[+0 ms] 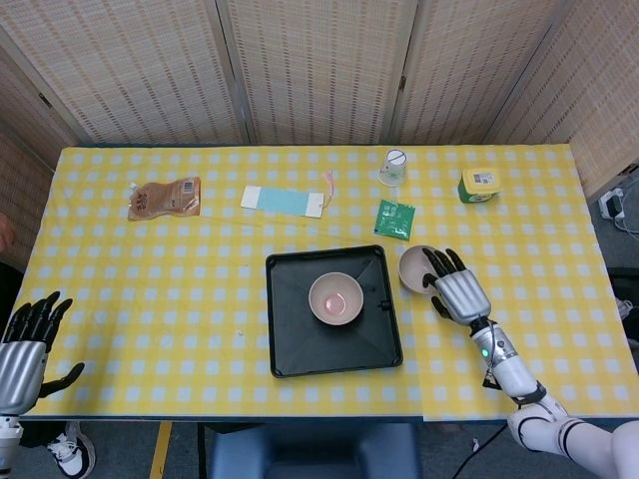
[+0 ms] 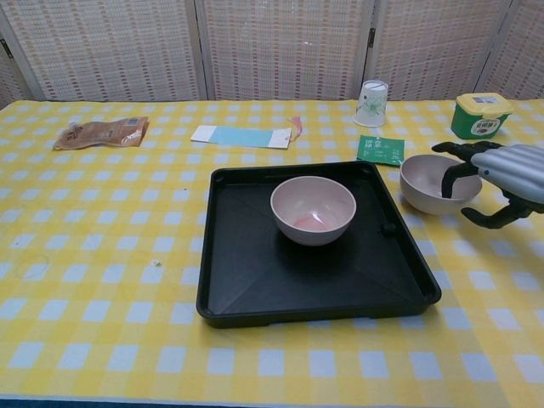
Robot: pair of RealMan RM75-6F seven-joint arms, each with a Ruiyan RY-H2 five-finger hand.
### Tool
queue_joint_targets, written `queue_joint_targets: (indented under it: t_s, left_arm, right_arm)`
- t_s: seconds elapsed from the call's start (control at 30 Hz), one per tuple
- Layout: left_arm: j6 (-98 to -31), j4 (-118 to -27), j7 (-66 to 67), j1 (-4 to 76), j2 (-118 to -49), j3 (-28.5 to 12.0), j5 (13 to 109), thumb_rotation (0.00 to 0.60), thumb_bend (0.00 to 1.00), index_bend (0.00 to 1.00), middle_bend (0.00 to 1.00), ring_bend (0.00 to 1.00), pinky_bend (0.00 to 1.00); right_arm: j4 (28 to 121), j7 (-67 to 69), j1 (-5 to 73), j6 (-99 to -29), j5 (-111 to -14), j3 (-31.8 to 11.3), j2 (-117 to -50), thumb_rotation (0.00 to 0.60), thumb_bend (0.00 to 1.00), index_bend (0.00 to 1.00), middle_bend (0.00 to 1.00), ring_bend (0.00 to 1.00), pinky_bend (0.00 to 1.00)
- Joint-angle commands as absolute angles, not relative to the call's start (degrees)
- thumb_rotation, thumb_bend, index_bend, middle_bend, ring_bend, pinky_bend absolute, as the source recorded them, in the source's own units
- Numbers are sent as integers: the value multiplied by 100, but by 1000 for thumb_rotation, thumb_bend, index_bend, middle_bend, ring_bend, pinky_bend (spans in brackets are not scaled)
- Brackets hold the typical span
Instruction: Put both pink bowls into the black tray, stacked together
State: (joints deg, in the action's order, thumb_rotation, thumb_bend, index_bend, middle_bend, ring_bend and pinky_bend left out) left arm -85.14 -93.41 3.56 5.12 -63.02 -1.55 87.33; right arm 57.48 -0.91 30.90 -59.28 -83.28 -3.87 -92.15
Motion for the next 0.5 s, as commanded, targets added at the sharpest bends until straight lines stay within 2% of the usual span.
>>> queue_joint_targets:
  t_s: [0.03, 0.27, 0.5]
  left_arm:
    - [-8515, -9340, 343, 513, -6297, -160, 8725, 600, 256, 0, 0, 0, 0]
    - [-8534, -9340, 315, 505, -6287, -155, 8736, 600, 257, 0, 0, 0, 0]
    - [-8534, -9338, 315, 509, -6290, -145, 8756, 600, 256, 0, 0, 0, 0]
  right_arm:
    - [5608, -74, 3130, -5918, -8317, -417, -9321, 600, 498, 511, 0, 0, 0]
    - [5482, -55, 3152, -5953, -8315, -437, -9435, 600, 499, 600, 0, 0, 0]
    - [5777, -229, 3024, -6620, -8552, -457, -9289, 600, 498, 643, 0, 0, 0]
